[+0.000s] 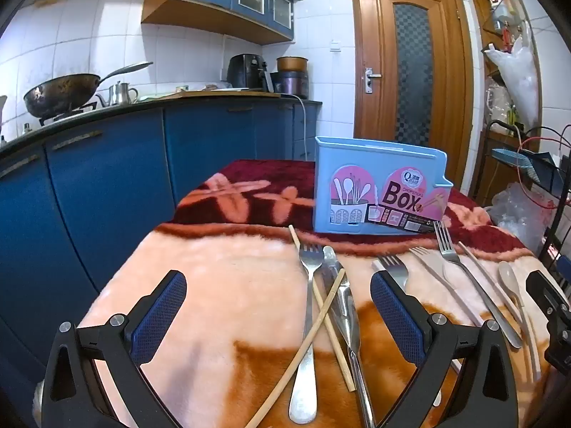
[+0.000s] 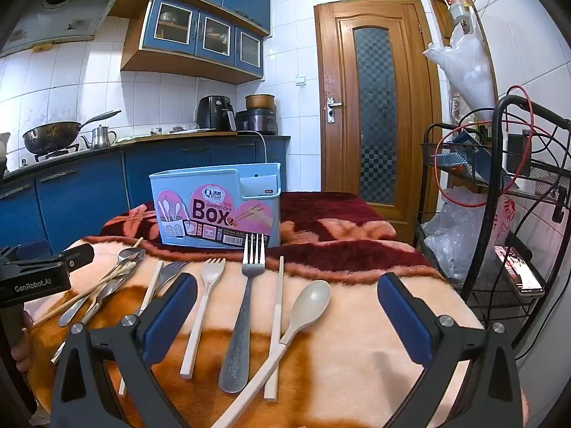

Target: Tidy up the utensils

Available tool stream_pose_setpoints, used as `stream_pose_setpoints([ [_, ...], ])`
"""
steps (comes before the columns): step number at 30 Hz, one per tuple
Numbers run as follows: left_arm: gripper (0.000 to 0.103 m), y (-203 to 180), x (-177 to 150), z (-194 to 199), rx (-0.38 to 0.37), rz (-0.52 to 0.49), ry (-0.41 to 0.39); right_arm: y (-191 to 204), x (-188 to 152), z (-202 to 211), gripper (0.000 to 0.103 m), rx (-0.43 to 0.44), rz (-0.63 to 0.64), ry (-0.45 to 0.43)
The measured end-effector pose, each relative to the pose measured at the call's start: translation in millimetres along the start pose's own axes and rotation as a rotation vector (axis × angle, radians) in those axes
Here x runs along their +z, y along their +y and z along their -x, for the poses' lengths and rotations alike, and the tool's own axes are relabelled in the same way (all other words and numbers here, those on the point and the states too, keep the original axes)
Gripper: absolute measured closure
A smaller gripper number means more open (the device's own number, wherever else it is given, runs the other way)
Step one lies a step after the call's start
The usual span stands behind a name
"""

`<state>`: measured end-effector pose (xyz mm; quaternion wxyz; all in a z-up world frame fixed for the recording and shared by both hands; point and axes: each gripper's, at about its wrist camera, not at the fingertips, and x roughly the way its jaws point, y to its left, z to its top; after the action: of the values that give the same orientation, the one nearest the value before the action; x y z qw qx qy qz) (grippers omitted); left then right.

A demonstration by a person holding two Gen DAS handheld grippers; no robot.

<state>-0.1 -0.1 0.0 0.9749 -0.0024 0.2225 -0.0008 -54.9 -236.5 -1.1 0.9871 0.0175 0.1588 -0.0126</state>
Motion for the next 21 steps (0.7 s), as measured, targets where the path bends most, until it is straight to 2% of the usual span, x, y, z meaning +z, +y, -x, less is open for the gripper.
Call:
stream_pose_setpoints([
  [21, 0.001, 0.3, 0.0, 0.0, 0.002, 0.002, 0.003, -0.6, 0.1, -0.6, 0.0, 0.0, -0.002, 0.004],
])
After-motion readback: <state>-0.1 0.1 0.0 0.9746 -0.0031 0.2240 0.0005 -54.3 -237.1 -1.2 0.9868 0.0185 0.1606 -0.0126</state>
